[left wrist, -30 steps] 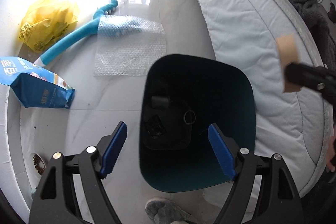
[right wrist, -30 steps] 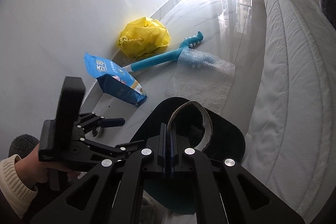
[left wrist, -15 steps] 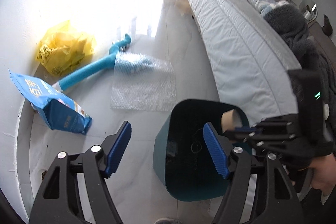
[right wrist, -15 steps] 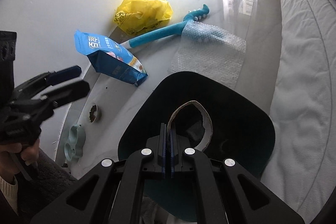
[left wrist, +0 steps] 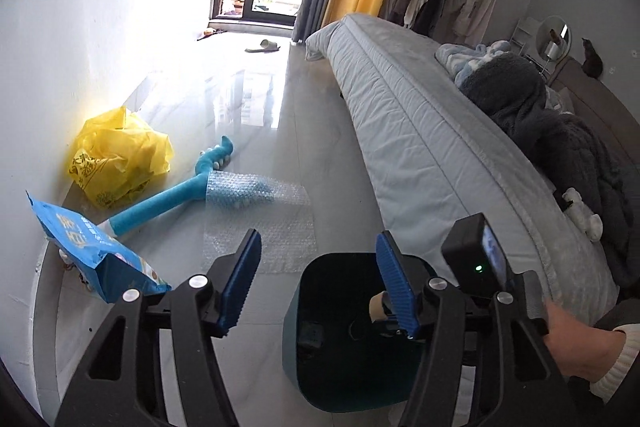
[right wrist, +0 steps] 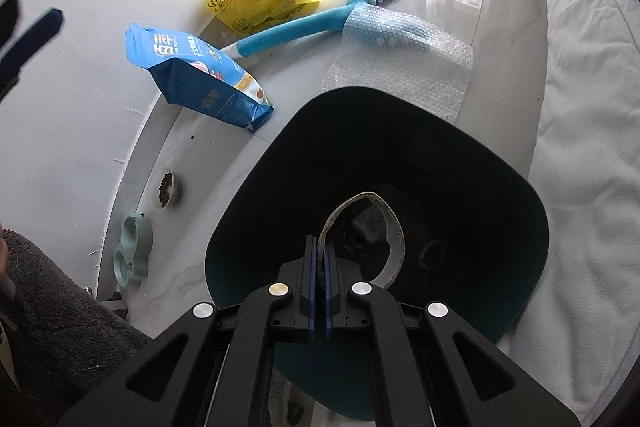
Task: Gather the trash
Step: 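Lower the right tool into the bin and open it to drop the tape, then move both open tools back over the bed toward the remaining trash, then close the right tool on the white sock ball, then grasp the black curved plastic piece with the left tool while the right tool holds the sock ball, then carry both items to the teal bin and open the left tool over it, then lower the right tool into the bin and open it to drop the sock ball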
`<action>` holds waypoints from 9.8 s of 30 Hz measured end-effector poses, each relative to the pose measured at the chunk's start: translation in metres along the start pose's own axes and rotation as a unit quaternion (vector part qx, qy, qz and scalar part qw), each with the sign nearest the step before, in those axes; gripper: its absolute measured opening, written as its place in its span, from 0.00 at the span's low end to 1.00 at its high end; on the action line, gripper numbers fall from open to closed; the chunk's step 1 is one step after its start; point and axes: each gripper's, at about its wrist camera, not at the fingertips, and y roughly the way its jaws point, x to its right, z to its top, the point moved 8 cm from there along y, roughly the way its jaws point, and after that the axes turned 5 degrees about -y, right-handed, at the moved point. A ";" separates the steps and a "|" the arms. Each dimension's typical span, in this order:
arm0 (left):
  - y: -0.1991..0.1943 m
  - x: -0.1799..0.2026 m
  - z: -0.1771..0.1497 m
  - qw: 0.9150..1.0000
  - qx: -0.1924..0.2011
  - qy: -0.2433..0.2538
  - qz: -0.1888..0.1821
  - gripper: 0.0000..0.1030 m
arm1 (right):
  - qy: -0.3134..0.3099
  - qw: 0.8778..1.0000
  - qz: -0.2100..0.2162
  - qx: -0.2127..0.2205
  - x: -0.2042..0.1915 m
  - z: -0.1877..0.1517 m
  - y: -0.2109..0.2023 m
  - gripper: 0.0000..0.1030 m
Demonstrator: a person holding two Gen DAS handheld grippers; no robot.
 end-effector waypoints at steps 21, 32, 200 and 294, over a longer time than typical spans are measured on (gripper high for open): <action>-0.031 0.061 0.037 0.996 0.072 0.005 -0.045 0.66 | -0.011 0.998 0.002 -0.055 -0.004 -0.032 -0.010 0.65; -0.028 0.108 0.043 0.994 0.085 0.019 -0.067 0.66 | -0.035 0.997 -0.022 -0.058 0.005 -0.056 -0.044 0.54; 0.155 0.432 -0.051 0.969 -0.075 0.167 -0.169 0.49 | 0.189 0.904 -0.136 0.359 0.277 -0.234 -0.366 0.32; 0.044 0.033 -0.058 0.995 -0.070 -0.005 0.074 0.92 | 0.041 0.982 -0.032 0.183 0.031 -0.004 -0.144 0.33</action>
